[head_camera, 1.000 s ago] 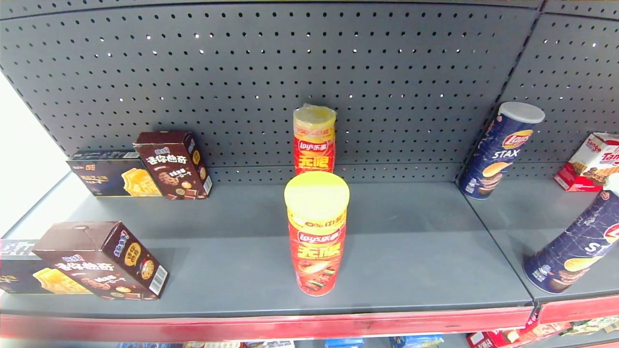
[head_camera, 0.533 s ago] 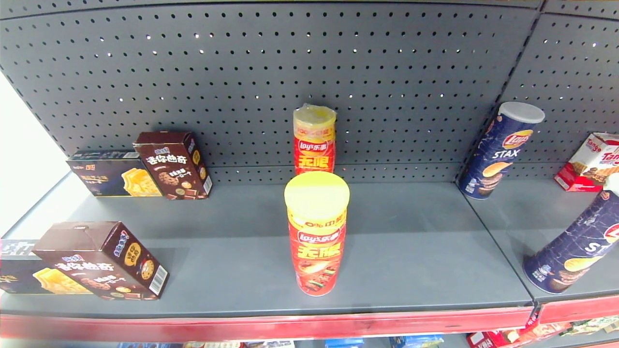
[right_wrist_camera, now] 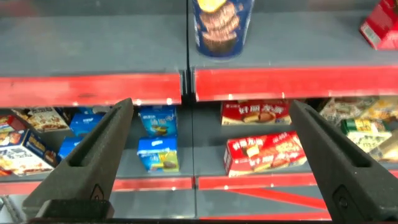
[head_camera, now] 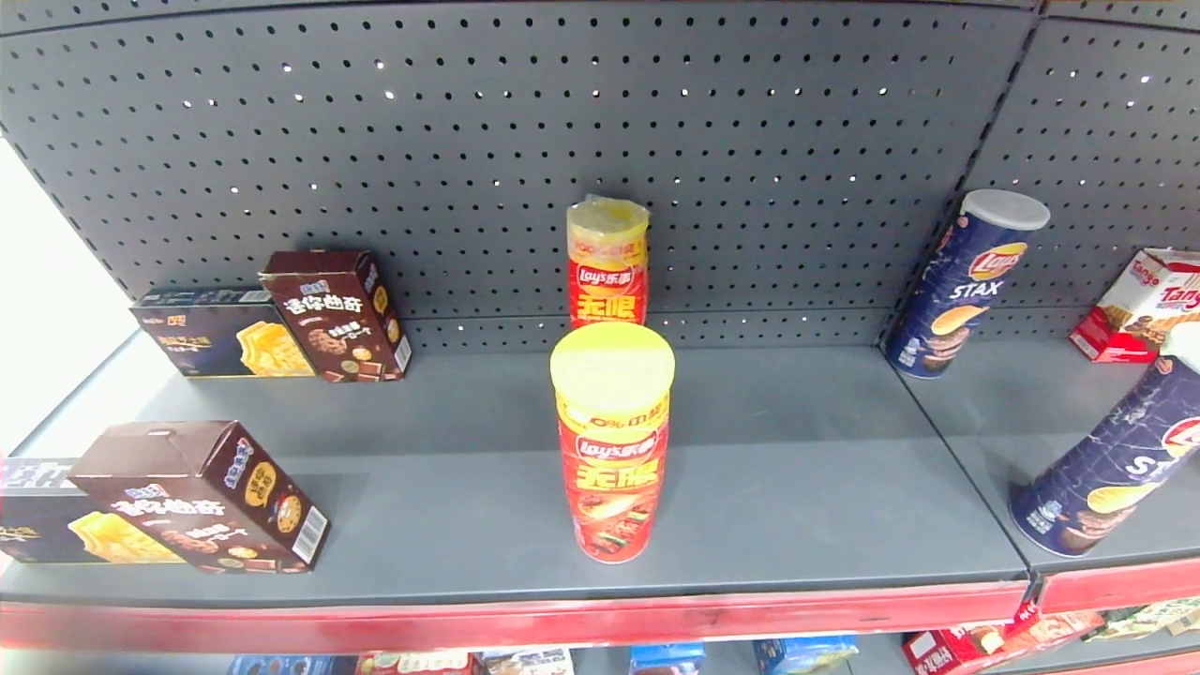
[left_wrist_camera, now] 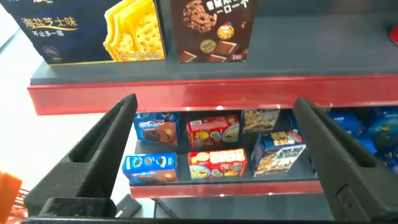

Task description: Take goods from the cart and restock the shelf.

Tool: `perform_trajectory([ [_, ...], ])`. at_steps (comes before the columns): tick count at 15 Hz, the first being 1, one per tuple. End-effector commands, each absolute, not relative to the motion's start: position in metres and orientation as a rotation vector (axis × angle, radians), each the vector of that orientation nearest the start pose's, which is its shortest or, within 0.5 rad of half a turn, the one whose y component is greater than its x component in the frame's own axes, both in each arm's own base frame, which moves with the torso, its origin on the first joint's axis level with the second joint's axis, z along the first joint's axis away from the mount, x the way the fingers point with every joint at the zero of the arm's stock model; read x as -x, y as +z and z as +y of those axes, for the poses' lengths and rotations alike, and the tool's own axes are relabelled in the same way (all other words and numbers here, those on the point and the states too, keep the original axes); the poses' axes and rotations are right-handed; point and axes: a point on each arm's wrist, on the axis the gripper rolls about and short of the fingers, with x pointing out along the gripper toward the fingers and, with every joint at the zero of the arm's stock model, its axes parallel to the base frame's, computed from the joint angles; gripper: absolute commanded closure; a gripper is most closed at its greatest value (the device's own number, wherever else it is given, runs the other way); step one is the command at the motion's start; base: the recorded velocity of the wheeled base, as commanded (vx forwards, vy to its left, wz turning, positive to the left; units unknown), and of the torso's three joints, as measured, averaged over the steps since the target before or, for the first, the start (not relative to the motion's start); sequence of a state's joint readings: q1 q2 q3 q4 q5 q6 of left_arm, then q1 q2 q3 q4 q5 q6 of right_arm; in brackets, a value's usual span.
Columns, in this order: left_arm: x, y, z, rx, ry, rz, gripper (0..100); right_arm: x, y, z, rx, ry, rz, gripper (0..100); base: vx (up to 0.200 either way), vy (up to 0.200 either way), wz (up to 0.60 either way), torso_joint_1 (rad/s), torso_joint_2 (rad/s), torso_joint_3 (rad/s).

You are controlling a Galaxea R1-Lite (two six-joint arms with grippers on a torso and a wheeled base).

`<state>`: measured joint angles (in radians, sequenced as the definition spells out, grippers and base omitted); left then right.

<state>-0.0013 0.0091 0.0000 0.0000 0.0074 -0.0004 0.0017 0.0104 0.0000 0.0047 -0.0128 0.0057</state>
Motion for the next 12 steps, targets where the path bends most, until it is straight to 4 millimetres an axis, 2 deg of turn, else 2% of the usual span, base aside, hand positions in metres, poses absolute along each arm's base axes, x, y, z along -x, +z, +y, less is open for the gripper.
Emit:
perform_trajectory([
  [1, 0.0220, 0.0756, 0.0002, 0.001, 0.006, 0.012, 0, 0.0219, 0.0754, -0.0003, -0.006, -0.011, 0.015, 0, 0.000, 0.000, 0.00, 0.000, 0.00, 0.000],
  [10, 0.0220, 0.0756, 0.0002, -0.003, 0.003, 0.012, 0, 0.0220, 0.0759, -0.0002, 0.000, -0.008, 0.014, 0, 0.000, 0.000, 0.00, 0.000, 0.00, 0.000],
  [11, 0.0220, 0.0756, 0.0002, -0.002, 0.003, 0.012, 0, 0.0219, 0.0754, -0.0003, -0.003, -0.009, 0.015, 0, 0.000, 0.000, 0.60, 0.007, 0.00, 0.002],
  [12, 0.0220, 0.0756, 0.0002, 0.000, 0.006, 0.012, 0, 0.0219, 0.0754, -0.0003, -0.003, -0.009, 0.015, 0, 0.000, 0.000, 0.00, 0.000, 0.00, 0.000],
])
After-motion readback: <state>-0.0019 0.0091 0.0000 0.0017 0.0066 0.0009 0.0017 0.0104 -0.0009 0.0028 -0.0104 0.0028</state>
